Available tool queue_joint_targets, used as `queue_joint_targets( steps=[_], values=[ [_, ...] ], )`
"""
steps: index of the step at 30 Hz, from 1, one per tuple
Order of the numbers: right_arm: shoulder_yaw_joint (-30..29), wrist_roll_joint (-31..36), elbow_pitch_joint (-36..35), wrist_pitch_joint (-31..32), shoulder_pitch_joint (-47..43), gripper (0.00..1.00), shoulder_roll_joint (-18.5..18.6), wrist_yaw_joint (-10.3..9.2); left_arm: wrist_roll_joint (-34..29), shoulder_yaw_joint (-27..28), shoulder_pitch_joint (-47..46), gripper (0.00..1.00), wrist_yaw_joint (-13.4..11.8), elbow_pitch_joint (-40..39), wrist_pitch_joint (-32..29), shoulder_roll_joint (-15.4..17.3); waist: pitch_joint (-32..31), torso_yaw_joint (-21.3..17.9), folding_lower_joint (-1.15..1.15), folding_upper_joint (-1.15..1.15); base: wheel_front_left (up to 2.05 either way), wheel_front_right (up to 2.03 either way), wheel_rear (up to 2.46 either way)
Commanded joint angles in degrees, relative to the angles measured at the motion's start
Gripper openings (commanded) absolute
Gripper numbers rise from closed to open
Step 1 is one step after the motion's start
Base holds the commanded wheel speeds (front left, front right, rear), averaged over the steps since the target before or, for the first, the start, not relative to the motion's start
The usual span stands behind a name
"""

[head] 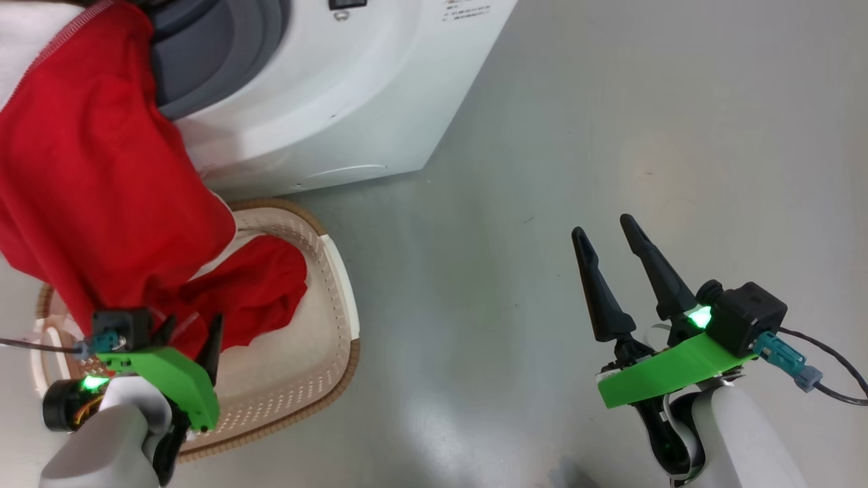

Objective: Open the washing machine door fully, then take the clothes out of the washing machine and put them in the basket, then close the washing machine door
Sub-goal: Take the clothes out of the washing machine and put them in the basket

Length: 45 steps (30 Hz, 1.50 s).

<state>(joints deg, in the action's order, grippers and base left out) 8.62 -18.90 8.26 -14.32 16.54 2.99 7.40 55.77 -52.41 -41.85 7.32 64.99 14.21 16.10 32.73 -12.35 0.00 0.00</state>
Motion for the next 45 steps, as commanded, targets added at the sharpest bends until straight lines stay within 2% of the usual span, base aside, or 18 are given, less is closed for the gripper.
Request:
queue_joint_targets(
  steps=[1,11,16,29,45],
  values=[
    [1.08,-1.0,-1.0,-0.68,-0.73,1.0,-0.12,0.09,0.59,1.1,-1.45,1.0,0.16,-1.14,0.74,2.15,-0.47,0.48,0.0,0.0,0.0,0.0,0.0],
    [0.38,-0.24,-1.02,-0.68,-1.04,1.0,-0.12,0.09,-3.31,8.83,-1.42,1.0,0.16,-9.43,0.77,4.14,-1.19,1.95,0.0,0.0,0.0,0.0,0.0],
    [0.12,0.24,-0.85,-0.68,-1.21,1.0,-0.12,0.09,-8.52,16.59,0.83,1.0,0.16,-15.74,0.78,4.45,-1.84,2.74,0.0,0.0,0.0,0.0,0.0],
    [-1.07,1.58,-0.41,-0.68,-2.44,1.0,-0.12,0.09,-20.79,35.0,10.63,1.0,0.16,-33.57,0.78,1.83,-4.64,4.8,0.0,0.0,0.0,0.0,0.0],
    [-2.38,3.03,-0.49,-0.68,-4.21,1.0,-0.12,0.09,-29.35,47.51,22.3,1.0,0.16,-51.74,0.79,-0.95,-7.68,6.67,0.0,0.0,0.0,0.0,0.0]
  ],
)
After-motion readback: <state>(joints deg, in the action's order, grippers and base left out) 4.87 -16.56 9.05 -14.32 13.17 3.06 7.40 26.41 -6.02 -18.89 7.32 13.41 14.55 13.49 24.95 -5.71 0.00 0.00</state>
